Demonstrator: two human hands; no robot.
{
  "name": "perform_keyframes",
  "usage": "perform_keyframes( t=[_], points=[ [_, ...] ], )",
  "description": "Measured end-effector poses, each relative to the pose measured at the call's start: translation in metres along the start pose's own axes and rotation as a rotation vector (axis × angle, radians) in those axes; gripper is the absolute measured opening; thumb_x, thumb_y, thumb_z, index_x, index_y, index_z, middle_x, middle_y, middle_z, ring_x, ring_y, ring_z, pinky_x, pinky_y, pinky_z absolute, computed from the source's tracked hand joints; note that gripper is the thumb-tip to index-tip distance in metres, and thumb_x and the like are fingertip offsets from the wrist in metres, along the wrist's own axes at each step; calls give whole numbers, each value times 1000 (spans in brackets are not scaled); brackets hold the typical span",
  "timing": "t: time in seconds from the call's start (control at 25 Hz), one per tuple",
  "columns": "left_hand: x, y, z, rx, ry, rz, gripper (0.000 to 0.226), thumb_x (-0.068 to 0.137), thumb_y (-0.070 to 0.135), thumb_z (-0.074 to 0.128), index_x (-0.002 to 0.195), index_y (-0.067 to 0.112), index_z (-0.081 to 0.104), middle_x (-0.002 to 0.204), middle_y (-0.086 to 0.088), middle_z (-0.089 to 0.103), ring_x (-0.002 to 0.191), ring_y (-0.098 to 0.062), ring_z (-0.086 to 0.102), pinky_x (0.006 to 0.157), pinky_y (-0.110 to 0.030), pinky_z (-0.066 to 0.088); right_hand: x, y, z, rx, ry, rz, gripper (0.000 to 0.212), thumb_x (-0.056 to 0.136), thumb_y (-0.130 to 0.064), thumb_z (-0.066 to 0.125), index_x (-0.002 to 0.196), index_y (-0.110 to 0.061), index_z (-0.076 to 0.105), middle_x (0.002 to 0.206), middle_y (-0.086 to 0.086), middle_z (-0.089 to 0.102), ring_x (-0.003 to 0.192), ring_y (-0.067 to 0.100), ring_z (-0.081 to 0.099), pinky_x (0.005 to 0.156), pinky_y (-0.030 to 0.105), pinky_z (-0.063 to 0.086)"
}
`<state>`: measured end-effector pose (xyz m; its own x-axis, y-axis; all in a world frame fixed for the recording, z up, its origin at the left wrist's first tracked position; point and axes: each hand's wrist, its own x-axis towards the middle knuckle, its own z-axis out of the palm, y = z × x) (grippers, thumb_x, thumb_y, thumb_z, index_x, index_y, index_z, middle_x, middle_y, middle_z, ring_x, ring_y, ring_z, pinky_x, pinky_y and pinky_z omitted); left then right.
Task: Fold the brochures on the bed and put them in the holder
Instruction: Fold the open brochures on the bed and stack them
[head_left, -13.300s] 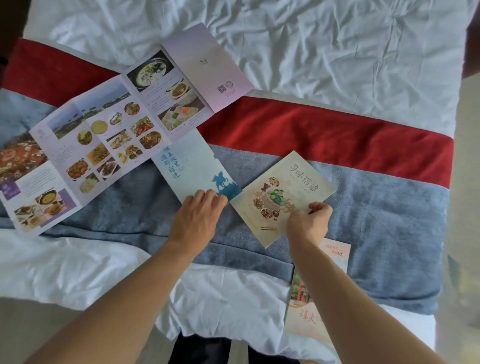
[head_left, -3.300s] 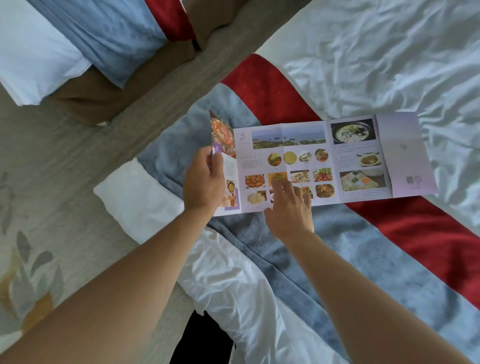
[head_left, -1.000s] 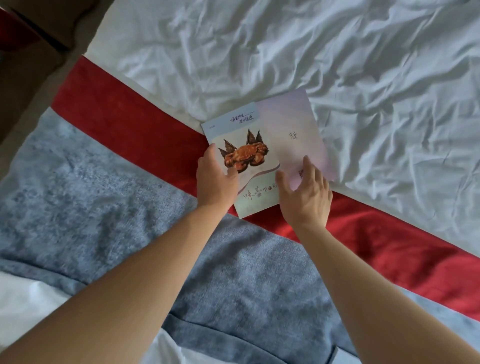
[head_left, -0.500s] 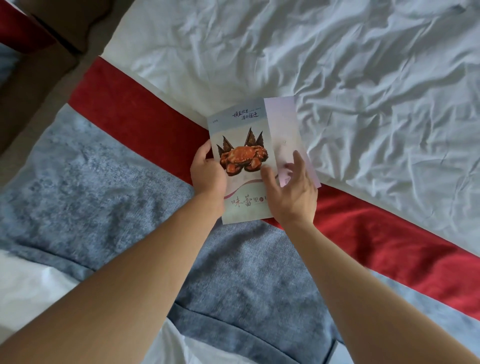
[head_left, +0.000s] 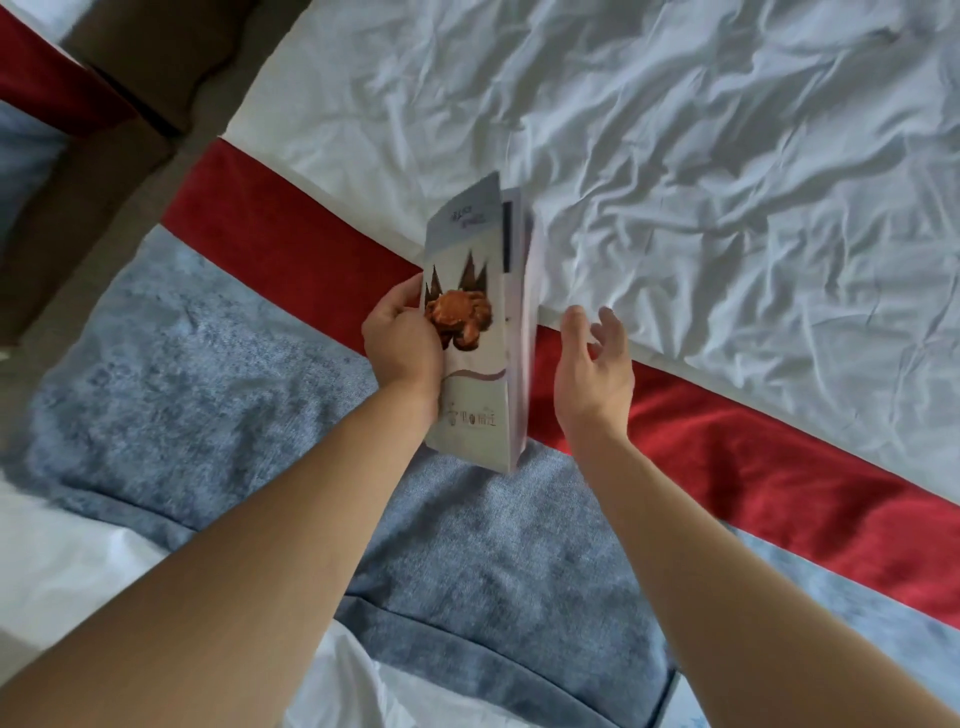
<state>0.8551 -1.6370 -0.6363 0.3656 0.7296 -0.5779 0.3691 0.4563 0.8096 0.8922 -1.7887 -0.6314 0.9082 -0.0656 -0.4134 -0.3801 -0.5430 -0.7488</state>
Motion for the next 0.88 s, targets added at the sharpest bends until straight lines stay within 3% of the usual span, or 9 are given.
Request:
perform_keyframes(
  t=[0.08, 0.16, 0.28, 0.4, 0.52, 0.64, 0.72, 0.88],
  points=[
    [1, -3, -3, 200, -34, 75, 51, 81, 0, 39, 108, 25, 74, 101, 3, 73, 97, -22, 69, 77, -37, 59, 1, 5, -2, 71, -93, 141, 81, 81, -76, 38, 145, -27, 45, 138, -3, 58, 128, 21, 53, 109, 42, 38],
    [-3, -12, -2, 470, -120, 196, 48, 88, 7, 40, 127, 24, 63, 106, 4, 65, 96, -14, 64, 71, -22, 47, 0, 14, -2, 267, -201, 290, 64, 85, -75, 39, 123, -29, 60, 124, 1, 68, 115, 26, 63, 103, 52, 46],
    [-13, -31, 6, 739, -273, 317, 57, 90, 12, 54, 145, 18, 42, 119, -3, 51, 99, -13, 54, 83, -24, 46, 1, 22, -6, 385, -220, 383, 60, 87, -73, 39, 114, -27, 68, 108, 2, 74, 100, 25, 70, 92, 52, 54],
    [-22, -52, 11, 1078, -407, 456, 68, 89, 18, 63, 149, 18, 31, 139, -10, 41, 123, -29, 42, 94, -40, 44, 4, 37, -12, 69, -111, 238, 59, 88, -58, 53, 137, -25, 53, 122, -2, 65, 111, 18, 61, 97, 43, 50],
    [-25, -64, 7, 1265, -478, 626, 69, 88, 19, 63, 149, 19, 31, 139, -10, 45, 120, -33, 45, 90, -44, 45, 1, 50, -15, -212, -98, -9, 68, 87, -29, 68, 148, -24, 40, 133, -3, 50, 119, 15, 51, 91, 25, 39],
    [-29, -72, 3, 1355, -503, 692, 65, 88, 21, 63, 147, 17, 37, 137, -8, 48, 120, -31, 46, 92, -43, 44, -8, 61, -13, -367, -126, -163, 69, 83, -13, 68, 146, -21, 42, 148, -1, 37, 119, 21, 53, 85, 28, 44],
    [-33, -75, 0, 1375, -502, 719, 61, 86, 20, 65, 143, 16, 42, 132, -9, 48, 117, -30, 47, 92, -42, 44, -14, 68, -15, -465, -135, -248, 68, 79, -5, 67, 142, -15, 44, 152, 4, 32, 121, 29, 52, 89, 33, 48],
    [-47, -86, -9, 1325, -580, 779, 60, 85, 14, 68, 140, 10, 46, 129, -12, 45, 115, -31, 48, 97, -40, 46, -27, 81, -21, -634, -144, -288, 67, 80, -7, 70, 142, -11, 46, 155, 6, 26, 123, 35, 50, 99, 45, 45]
  ],
)
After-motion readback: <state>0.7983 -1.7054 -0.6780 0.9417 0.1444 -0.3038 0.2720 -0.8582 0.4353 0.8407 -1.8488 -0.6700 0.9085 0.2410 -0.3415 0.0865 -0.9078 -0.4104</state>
